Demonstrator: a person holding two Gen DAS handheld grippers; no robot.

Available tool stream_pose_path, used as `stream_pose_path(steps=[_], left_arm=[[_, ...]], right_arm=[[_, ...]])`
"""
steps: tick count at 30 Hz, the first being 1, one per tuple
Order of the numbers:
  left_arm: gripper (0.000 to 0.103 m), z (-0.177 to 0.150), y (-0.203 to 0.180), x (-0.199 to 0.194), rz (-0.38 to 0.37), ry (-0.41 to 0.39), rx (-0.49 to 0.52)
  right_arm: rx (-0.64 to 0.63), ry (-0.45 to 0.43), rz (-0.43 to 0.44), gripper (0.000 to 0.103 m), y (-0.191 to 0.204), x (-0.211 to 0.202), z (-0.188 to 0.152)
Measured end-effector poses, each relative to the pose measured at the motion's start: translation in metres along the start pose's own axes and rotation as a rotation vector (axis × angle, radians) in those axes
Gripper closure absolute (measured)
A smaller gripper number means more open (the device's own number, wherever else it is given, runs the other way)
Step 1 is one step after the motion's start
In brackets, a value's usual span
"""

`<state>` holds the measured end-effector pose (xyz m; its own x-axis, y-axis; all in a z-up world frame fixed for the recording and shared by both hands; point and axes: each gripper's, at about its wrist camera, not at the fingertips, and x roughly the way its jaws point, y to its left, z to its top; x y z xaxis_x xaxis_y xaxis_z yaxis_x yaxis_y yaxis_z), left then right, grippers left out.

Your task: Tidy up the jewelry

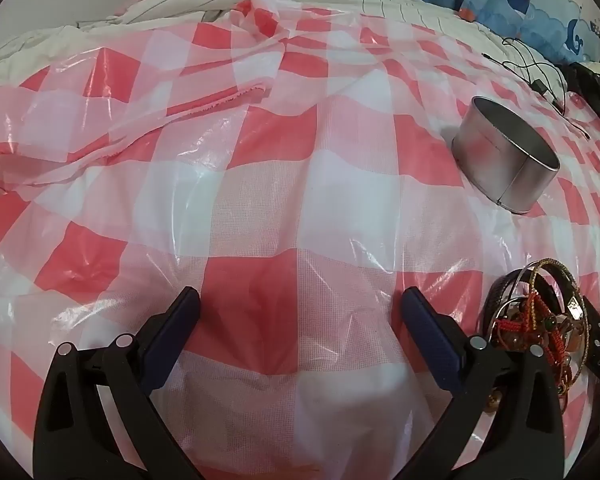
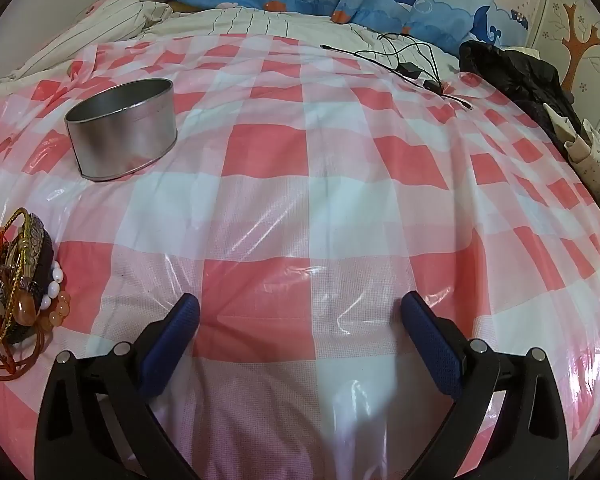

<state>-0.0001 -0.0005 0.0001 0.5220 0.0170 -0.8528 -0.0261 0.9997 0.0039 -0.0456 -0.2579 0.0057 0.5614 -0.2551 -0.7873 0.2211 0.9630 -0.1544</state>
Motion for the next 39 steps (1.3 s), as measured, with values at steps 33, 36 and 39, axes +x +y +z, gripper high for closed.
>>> stream_pose_path(steps=[33, 36, 39], left_arm=[[0.006, -0.0027, -0.0010, -0.0039, 0.022, -0.020, 0.022], [0.006, -0.0030, -0.0011, -0.0040, 0.023, -0.021, 0.023], [0.006, -0.0039, -0.0017, -0.0045, 0.025, -0.023, 0.024]], right_arm=[[-0.003, 0.000, -0.003, 0.007, 0.0006, 0.0005, 0.0005], [-0.003, 0.000, -0.004, 0.007, 0.0007, 0.0006, 0.0004], [-0.003, 0.000, -0.004, 0.007, 0.0007, 0.0006, 0.0004]])
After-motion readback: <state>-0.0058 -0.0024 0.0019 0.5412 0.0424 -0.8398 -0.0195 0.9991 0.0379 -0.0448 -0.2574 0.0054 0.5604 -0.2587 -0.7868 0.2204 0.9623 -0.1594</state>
